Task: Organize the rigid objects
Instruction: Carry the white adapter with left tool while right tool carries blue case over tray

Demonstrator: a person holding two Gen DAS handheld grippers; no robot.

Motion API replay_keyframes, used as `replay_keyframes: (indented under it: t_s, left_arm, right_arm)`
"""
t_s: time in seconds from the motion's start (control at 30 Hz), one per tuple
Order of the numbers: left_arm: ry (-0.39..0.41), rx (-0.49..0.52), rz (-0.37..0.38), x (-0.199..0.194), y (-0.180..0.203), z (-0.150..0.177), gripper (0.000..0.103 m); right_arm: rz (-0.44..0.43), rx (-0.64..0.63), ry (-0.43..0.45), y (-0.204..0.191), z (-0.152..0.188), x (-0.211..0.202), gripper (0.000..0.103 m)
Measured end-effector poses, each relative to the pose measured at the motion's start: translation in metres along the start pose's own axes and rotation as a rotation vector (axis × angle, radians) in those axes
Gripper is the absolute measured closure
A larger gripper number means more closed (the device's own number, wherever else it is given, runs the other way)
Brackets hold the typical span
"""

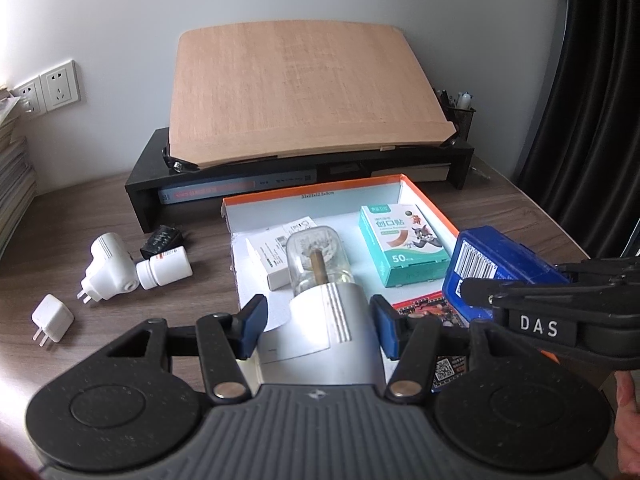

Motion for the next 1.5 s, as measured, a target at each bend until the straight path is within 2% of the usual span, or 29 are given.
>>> replay_keyframes:
  t_s: [0.67,1.5]
  left_arm:
    - [-0.031,-0.023,-0.02,-0.013,0.003,0.018,0.046]
    - [-0.055,-0.029,-0.031,-0.017,-0.002,0.026,0.046]
  right_arm:
    - [-0.026,-0.016,-0.038,-0.004,0.021,-0.01,0.062]
    - [-0.05,-0.038,-0.063,-0.014,0.029,-0.013,0.062]
Point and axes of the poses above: each gripper's, at about its wrist camera, not at the fingertips, and x roughly the way its jaws point, y to its right, z to its underside, the point moved 1 cm from there along x, roughly the way its jaws point, and after that the axes turned 14 degrees about y, right-handed, at the moved point
